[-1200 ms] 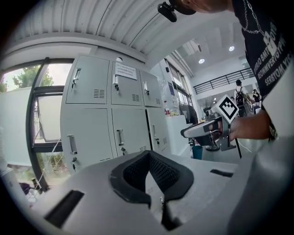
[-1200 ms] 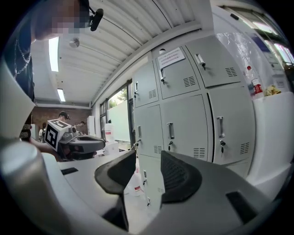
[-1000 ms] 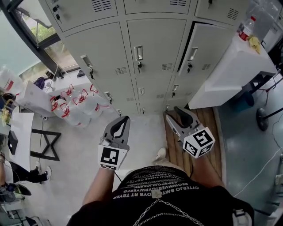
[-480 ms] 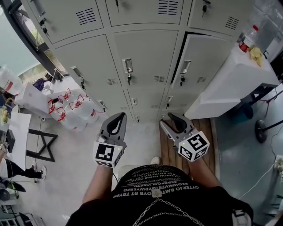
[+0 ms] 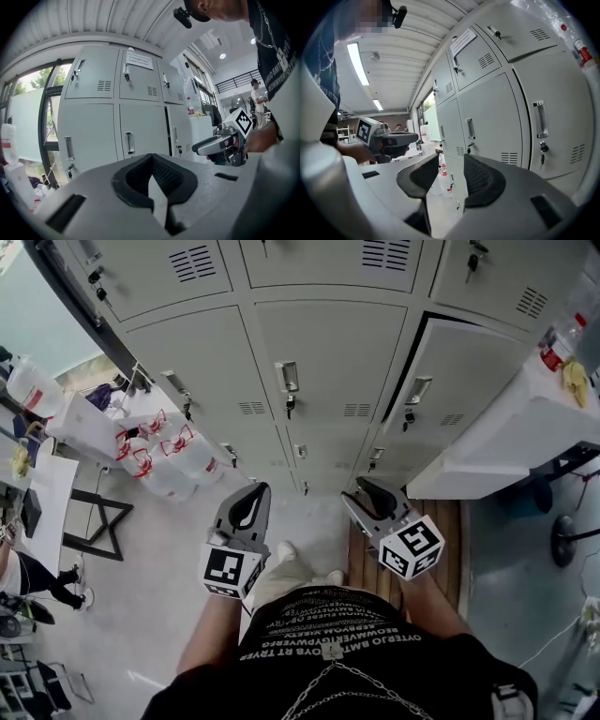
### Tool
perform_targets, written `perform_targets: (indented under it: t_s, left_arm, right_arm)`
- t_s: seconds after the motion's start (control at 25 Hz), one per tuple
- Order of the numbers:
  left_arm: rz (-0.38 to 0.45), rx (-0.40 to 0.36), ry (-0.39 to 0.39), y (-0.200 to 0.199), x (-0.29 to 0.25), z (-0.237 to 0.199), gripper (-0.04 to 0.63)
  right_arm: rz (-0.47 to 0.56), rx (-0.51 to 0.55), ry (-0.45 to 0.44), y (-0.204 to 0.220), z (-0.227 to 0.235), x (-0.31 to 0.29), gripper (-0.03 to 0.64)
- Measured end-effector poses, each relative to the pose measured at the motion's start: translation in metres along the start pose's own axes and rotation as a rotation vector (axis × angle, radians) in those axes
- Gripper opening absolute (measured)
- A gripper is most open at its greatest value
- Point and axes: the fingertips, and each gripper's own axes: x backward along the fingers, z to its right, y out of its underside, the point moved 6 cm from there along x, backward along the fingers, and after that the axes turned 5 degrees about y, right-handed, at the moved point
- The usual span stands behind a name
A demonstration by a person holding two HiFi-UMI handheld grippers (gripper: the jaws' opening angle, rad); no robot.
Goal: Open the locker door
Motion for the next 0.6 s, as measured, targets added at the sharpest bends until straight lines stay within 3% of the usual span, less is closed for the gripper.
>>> perform_targets:
  t_s: [0.2, 0.6]
  left_arm:
    - [-0.015, 0.026, -0.014, 0.008, -0.013, -0.021, -0.003]
    - [0.008, 0.03, 0.067, 0.003, -0.074, -0.073, -0.003]
  right_arm:
    - [0.013, 0.008, -0.012, -0.012, 0.007, -0.026, 0.158]
    - [-0.011, 0.015, 0.011, -0.029, 0.029, -0.091, 0.159]
